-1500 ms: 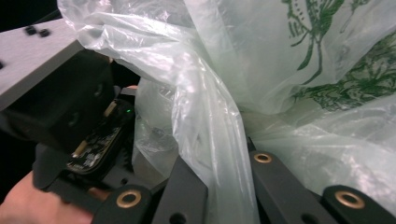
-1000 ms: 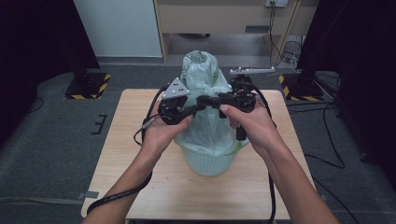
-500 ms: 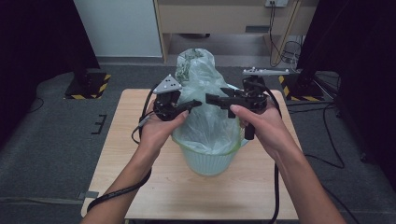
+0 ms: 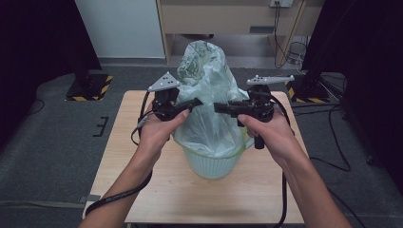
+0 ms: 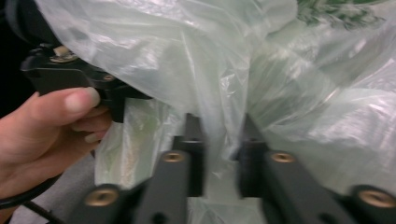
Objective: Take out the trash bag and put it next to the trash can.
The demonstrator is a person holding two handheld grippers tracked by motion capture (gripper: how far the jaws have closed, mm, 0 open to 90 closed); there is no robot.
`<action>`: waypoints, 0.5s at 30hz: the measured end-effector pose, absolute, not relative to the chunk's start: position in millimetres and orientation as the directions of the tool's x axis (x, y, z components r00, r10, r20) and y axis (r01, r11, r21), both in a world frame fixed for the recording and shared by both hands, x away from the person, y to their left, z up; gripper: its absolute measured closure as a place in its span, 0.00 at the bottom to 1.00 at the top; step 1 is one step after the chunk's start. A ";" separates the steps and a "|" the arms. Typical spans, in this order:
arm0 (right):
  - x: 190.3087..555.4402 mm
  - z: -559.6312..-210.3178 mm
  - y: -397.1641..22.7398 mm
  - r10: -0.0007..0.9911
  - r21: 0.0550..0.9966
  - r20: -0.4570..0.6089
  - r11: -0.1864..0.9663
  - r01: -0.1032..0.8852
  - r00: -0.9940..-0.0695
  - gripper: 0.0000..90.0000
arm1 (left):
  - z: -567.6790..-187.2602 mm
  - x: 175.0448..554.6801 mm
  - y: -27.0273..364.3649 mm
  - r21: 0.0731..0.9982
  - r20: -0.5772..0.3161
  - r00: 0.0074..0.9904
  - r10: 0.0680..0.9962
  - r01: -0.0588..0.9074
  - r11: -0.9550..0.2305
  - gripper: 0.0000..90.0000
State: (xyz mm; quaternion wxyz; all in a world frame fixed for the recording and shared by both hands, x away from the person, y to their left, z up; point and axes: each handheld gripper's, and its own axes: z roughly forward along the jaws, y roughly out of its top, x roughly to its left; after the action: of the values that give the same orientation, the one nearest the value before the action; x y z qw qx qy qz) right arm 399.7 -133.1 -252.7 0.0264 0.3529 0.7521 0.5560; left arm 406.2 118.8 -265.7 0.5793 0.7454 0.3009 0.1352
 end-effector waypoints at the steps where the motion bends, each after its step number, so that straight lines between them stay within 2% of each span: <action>1: 400.1 -252.2 -133.3 0.556 0.853 0.357 0.133 0.505 -0.751 0.95 | -266.1 406.2 118.5 0.944 -0.147 0.783 0.604 0.293 -0.150 0.97; 3: 401.1 -250.5 -132.9 0.552 0.854 0.360 0.128 0.504 -0.752 0.99 | -267.4 406.4 118.4 0.944 -0.154 0.785 0.600 0.297 -0.146 0.97; 8: 404.0 -240.7 -130.7 0.552 0.855 0.376 0.102 0.508 -0.744 1.00 | -271.3 406.1 118.8 0.947 -0.161 0.798 0.581 0.291 -0.138 0.94; 10: 405.3 -236.8 -128.7 0.552 0.855 0.380 0.097 0.510 -0.742 1.00 | -273.1 405.9 119.5 0.948 -0.170 0.800 0.575 0.292 -0.126 0.88; 15: 409.1 -230.7 -124.0 0.564 0.857 0.379 0.086 0.509 -0.733 1.00 | -276.2 405.7 121.9 0.951 -0.214 0.815 0.538 0.300 -0.076 0.66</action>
State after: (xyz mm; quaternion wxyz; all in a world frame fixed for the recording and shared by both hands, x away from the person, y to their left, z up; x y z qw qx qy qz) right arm 409.1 -124.0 -230.7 0.0243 0.3643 0.7364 0.5696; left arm 405.7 121.9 -276.2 0.6154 0.7272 0.2884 0.0967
